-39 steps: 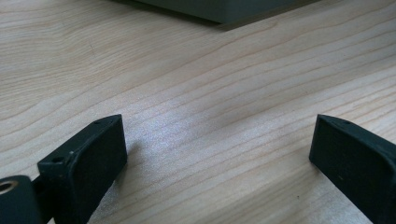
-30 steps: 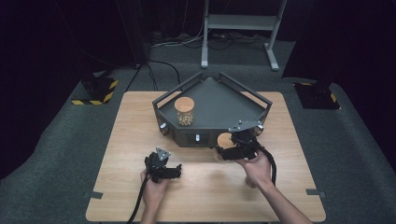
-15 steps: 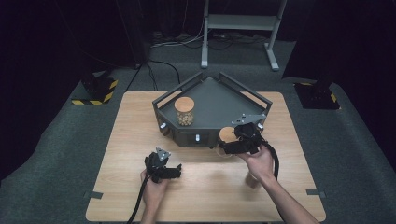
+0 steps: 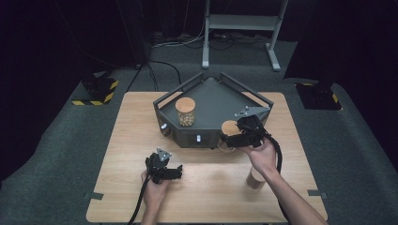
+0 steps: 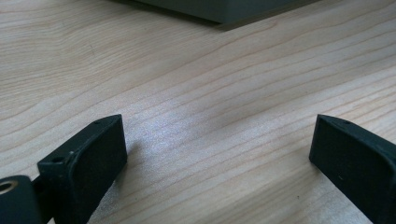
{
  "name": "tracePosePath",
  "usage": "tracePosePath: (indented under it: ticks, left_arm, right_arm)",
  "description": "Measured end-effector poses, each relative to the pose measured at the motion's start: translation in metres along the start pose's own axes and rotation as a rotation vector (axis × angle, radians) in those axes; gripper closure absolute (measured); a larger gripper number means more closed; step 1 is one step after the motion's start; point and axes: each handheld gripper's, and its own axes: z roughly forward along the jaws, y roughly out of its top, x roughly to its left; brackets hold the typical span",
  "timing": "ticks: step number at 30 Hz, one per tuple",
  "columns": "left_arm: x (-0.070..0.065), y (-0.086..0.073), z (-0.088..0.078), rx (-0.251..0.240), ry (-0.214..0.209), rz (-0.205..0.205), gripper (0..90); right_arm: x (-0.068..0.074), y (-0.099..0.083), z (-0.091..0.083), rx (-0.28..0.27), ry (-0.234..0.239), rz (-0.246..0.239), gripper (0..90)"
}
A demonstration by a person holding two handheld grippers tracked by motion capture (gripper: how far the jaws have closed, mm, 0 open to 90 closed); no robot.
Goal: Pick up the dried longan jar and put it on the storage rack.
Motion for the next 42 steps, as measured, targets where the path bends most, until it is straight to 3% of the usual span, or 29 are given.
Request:
tracePosePath:
  ticks: [17,42]
  left_arm:
    - [0.000,0.000,0.000,0.000,0.000,0.000,4.0]
    - [0.000,0.000,0.000,0.001,-0.002,0.000,3.8]
  right_arm:
    - [-0.005,0.024,-0.002,-0.007,-0.009,-0.002,23.9]
    - [-0.012,0.059,0.020,0.015,-0.047,-0.003,23.9]
